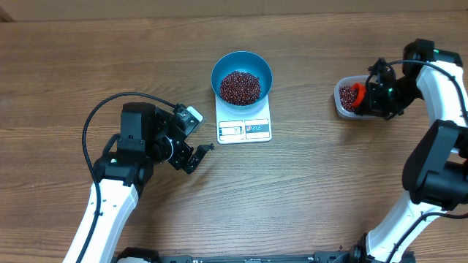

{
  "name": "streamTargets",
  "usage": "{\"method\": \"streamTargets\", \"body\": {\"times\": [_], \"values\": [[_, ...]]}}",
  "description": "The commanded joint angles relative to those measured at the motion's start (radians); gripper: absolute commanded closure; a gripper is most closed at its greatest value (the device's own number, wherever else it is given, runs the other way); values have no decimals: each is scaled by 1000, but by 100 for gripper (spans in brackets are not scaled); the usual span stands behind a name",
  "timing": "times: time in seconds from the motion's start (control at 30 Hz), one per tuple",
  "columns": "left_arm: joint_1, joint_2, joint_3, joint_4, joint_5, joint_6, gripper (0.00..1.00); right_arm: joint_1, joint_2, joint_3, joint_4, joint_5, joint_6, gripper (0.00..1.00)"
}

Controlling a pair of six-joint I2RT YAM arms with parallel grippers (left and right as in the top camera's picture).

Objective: Scoop item into bowl and weigh 150g on scale

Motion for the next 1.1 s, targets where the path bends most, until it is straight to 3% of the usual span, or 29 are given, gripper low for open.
{"method": "streamTargets", "body": {"times": [0.0,0.5,0.77,0.87,1.07], "values": [[-2,0,0,3,-3,-10,0,40,28,-42,11,-16,-12,96],[-2,0,0,3,-3,-10,0,-104,27,-42,13,-239,-18,96],[-2,0,0,3,-3,-10,0,-206,27,-42,-26,-396,-71,96],[-2,0,0,3,-3,-10,0,-248,27,-39,-89,-528,-179,96],[-2,0,0,3,-3,-10,0,-285,16,-38,-126,-549,-196,96]]}}
